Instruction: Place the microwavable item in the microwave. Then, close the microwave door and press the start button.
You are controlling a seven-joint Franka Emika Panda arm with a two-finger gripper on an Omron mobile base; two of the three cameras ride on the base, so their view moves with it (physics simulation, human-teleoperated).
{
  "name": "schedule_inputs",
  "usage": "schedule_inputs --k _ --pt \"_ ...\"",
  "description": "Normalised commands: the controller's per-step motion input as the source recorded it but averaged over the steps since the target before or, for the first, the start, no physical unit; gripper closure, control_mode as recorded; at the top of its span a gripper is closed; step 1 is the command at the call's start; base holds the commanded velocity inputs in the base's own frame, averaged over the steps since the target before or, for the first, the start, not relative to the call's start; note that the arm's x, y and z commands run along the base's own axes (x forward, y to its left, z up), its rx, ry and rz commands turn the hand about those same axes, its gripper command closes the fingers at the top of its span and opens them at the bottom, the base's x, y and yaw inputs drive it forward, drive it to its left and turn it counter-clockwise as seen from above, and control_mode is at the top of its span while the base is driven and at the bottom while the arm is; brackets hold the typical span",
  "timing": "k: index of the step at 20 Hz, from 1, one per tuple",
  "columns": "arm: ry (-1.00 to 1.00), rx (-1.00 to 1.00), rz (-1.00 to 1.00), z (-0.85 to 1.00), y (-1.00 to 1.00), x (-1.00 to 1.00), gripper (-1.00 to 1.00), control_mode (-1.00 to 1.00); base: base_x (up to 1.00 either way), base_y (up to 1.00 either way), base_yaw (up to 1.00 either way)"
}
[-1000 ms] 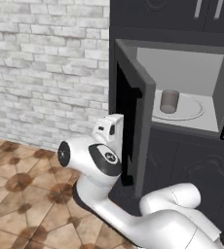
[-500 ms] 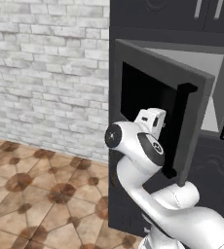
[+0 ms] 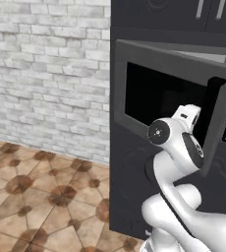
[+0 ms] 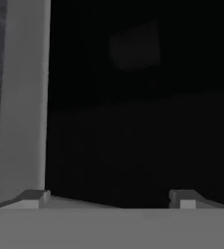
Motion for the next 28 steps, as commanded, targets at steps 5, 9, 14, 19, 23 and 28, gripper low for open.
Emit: schedule_inputs --k 5,9,14,19,23,28 --pt "-0.17 0.02 0.01 0.18 -0.57 0.27 -1.0 -1.0 0.0 0.0 0.0" --pt "-0.07 0.0 0.0 0.21 -0.23 0.52 -1.0 -1.0 0.0 0.0 0.0" --pt "0.0 0.0 0.0 0.13 -0.16 0.51 -1.0 -1.0 0.0 0.0 0.0" --pt "0.0 0.0 0.0 0.0 -0.21 0.49 -1.0 -1.0 0.0 0.0 0.0" --pt "0.0 0.01 0.0 0.0 -0.22 0.53 -1.0 -1.0 0.0 0.0 0.0" --pt "0.0 0.02 0.0 0.0 -0.29 0.47 -1.0 -1.0 0.0 0.0 0.0"
